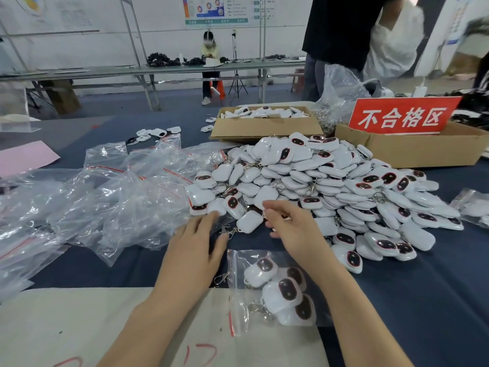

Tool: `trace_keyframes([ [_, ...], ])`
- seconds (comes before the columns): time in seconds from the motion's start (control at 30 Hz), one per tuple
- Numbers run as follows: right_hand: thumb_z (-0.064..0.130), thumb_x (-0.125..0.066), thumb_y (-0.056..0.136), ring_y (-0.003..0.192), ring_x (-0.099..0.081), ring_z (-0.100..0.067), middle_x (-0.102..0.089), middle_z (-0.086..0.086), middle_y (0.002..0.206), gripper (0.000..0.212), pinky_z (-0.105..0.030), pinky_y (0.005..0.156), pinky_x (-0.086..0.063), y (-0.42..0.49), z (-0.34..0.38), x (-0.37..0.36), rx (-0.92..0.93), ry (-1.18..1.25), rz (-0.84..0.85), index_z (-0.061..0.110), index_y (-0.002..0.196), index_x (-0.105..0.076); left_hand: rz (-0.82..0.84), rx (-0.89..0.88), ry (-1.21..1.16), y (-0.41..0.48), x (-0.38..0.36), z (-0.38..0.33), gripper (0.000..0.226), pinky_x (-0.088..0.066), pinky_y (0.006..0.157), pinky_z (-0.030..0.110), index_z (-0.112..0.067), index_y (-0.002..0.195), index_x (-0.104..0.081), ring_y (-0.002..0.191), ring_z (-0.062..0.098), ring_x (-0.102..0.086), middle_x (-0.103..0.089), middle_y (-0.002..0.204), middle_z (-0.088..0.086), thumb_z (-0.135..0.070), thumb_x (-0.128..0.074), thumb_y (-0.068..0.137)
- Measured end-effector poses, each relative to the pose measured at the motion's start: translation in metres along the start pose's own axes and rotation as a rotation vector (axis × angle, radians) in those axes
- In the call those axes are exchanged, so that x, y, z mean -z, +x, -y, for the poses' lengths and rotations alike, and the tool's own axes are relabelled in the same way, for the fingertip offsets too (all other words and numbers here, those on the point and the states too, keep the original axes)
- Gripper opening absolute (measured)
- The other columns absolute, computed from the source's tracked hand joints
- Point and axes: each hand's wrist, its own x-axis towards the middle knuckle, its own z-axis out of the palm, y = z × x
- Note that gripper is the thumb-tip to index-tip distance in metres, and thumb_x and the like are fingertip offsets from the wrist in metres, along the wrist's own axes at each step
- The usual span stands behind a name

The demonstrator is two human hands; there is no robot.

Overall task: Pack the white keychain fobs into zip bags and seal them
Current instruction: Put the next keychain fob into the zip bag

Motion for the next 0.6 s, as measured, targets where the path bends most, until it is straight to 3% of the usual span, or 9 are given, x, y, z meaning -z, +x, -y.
trace_keyframes([
  [0.23, 0.031, -0.056, 0.1, 0.095, -0.067, -0.003, -0.069, 0.02, 0.104, 0.018, -0.038, 0.091, -0.057, 0.0, -0.004, -0.004, 0.0, -0.035, -0.013, 0.045, 0.106, -0.065, -0.064, 0.123, 0.199, 0.033, -0.012, -0.011, 0.056, -0.049, 0.087, 0.043, -0.018, 0.152, -0.036, 0.117, 0.032, -0.055, -0.05, 0.137, 0.012, -0.047, -0.04, 0.105],
  [0.4, 0.03, -0.056, 0.1, 0.1, -0.065, -0.002, -0.07, 0.023, 0.101, 0.019, -0.038, 0.094, -0.055, -0.001, -0.005, -0.004, 0.007, -0.045, -0.015, 0.042, 0.109, -0.068, -0.095, 0.095, 0.206, 0.038, -0.016, -0.007, 0.039, -0.045, 0.068, 0.037, -0.022, 0.139, -0.052, 0.102, 0.031, -0.061, -0.054, 0.124, 0.009, -0.039, -0.046, 0.105],
  [0.5, 0.029, -0.056, 0.1, 0.098, -0.065, 0.0, -0.071, 0.025, 0.097, 0.019, -0.038, 0.095, -0.055, -0.002, -0.004, -0.004, 0.01, -0.042, -0.007, 0.041, 0.106, -0.069, -0.221, 0.082, 0.064, 0.036, -0.013, -0.008, 0.034, -0.048, 0.066, 0.039, -0.019, 0.125, -0.061, 0.089, 0.033, -0.064, -0.054, 0.119, 0.007, -0.04, -0.043, 0.105],
  [0.6, 0.036, -0.057, 0.099, 0.101, -0.065, 0.0, -0.07, 0.027, 0.102, 0.017, -0.037, 0.095, -0.055, -0.003, 0.001, -0.004, 0.059, -0.021, 0.017, 0.041, 0.111, -0.069, -0.267, 0.027, -0.352, 0.026, -0.005, -0.01, 0.026, -0.049, 0.07, 0.035, -0.029, 0.106, -0.06, 0.078, 0.012, -0.06, -0.06, 0.095, -0.009, -0.045, -0.04, 0.105],
])
